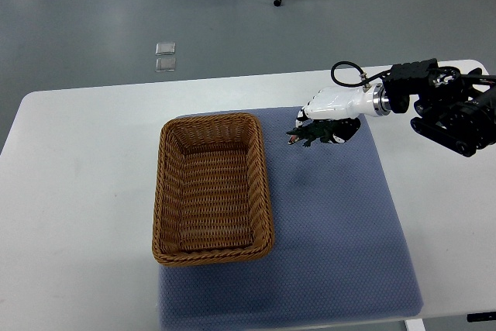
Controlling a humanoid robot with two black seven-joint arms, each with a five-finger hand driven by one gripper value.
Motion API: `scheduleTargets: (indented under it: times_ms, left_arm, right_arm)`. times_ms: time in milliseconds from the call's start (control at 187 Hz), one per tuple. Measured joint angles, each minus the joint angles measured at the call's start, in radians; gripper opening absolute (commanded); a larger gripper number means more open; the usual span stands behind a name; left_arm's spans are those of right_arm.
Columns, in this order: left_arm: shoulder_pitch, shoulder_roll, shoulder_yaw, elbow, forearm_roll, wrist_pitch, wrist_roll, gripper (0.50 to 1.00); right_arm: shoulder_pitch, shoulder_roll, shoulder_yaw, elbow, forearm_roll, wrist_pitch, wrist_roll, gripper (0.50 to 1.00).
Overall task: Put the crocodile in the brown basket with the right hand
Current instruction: 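Close the right hand fingers to grasp the crocodile, then lift the crocodile and carry it over the wicker basket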
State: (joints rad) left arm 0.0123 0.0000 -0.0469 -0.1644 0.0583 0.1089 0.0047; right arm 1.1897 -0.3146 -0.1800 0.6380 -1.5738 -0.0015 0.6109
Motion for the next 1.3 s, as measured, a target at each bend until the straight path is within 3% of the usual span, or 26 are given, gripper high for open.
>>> scheduleTargets:
  times_ms: [417, 786, 1122, 1299]
  left_arm:
    - [0.000, 0.000, 0.000, 0.000, 0.000, 0.000, 0.000, 1.000]
    - [0.000, 0.000, 0.000, 0.000, 0.000, 0.000, 0.000, 1.000]
    - [0.000, 0.000, 0.000, 0.000, 0.000, 0.000, 0.000, 1.000]
    - [0.000, 0.000, 0.000, 0.000, 0.000, 0.000, 0.000, 1.000]
  right_arm:
    - [0.020, 0.006, 0.062, 0.001, 0.077, -0.002, 0.000, 0.580]
    - [0.074, 0.073, 0.113, 0.027, 0.075, -0.041, 0.000, 0.582]
    - [0.152, 0.146, 0.100, 0.191, 0.049, -0.072, 0.000, 0.584]
    - [0.145, 0.223, 0.084, 0.210, -0.005, -0.073, 0.000, 0.605]
